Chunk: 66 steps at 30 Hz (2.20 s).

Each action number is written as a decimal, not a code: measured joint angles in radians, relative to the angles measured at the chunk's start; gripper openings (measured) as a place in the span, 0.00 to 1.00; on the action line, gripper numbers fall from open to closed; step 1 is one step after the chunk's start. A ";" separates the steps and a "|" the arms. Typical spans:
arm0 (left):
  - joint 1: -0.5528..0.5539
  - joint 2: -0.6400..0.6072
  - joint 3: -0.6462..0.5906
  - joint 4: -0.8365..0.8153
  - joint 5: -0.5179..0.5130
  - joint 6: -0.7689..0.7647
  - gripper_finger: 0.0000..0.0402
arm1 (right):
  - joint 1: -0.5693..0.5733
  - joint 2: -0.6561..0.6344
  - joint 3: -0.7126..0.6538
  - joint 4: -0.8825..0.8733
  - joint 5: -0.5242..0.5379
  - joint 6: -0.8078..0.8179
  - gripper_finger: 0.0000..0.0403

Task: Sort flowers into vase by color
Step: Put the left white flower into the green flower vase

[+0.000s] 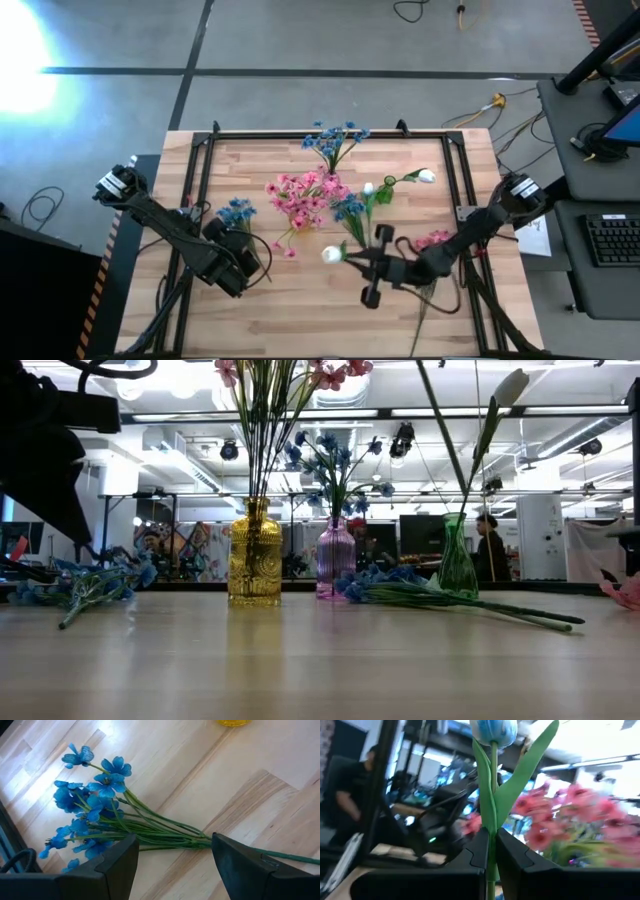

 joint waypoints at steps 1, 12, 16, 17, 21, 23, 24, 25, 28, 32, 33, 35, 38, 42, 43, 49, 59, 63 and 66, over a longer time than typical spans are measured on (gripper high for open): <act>0.000 0.000 0.000 0.005 0.000 -0.001 0.59 | 0.000 -0.012 -0.016 0.028 0.012 -0.021 0.04; 0.000 0.000 0.000 0.078 0.030 -0.007 0.59 | -0.025 -0.245 -0.191 0.107 0.103 -0.069 0.04; 0.000 0.000 0.000 0.082 0.060 -0.025 0.59 | -0.025 -0.350 -0.247 0.106 0.102 -0.081 0.04; 0.000 0.000 0.000 0.082 0.066 -0.028 0.59 | -0.025 -0.375 -0.261 0.106 0.102 -0.084 0.04; 0.000 0.000 0.000 0.083 0.066 -0.032 0.59 | -0.030 -0.460 -0.299 0.114 0.101 -0.120 0.04; 0.000 0.000 0.000 0.083 0.066 -0.031 0.59 | -0.040 -0.491 -0.315 0.132 0.100 -0.147 0.04; 0.000 0.000 0.000 0.083 0.067 -0.031 0.59 | -0.046 -0.506 -0.319 0.134 0.101 -0.160 0.04; 0.000 0.000 0.000 0.083 0.070 -0.030 0.59 | -0.055 -0.520 -0.321 0.137 0.101 -0.175 0.04; 0.000 0.000 0.000 0.083 0.108 -0.023 0.59 | -0.088 -0.550 -0.320 0.139 0.083 -0.195 0.04; 0.000 0.000 0.000 0.083 0.124 -0.058 0.59 | -0.177 -0.572 -0.313 0.139 0.075 -0.222 0.04; 0.000 0.000 0.000 0.083 0.124 -0.068 0.59 | -0.210 -0.577 -0.313 0.143 0.070 -0.221 0.04; 0.000 0.000 0.000 0.083 0.124 -0.081 0.59 | -0.284 -0.579 -0.313 0.161 0.017 -0.188 0.04; 0.000 0.000 0.000 0.082 0.122 -0.100 0.59 | -0.388 -0.577 -0.313 0.182 -0.047 -0.144 0.04; 0.000 0.000 0.000 0.082 0.115 -0.105 0.59 | -0.505 -0.538 -0.318 0.181 -0.042 -0.098 0.04; 0.000 0.000 0.000 0.082 0.115 -0.105 0.59 | -0.521 -0.523 -0.318 0.177 -0.043 -0.098 0.04; 0.000 0.000 0.000 0.082 0.115 -0.112 0.59 | -0.568 -0.453 -0.310 0.180 -0.047 -0.103 0.04; 0.000 0.001 0.000 0.083 0.114 -0.112 0.59 | -0.570 -0.430 -0.310 0.179 0.041 -0.174 0.04; 0.000 0.001 0.000 0.083 0.114 -0.112 0.59 | -0.574 -0.417 -0.310 0.177 0.043 -0.204 0.04; 0.000 0.001 0.000 0.083 0.113 -0.112 0.59 | -0.575 -0.414 -0.310 0.176 0.056 -0.191 0.04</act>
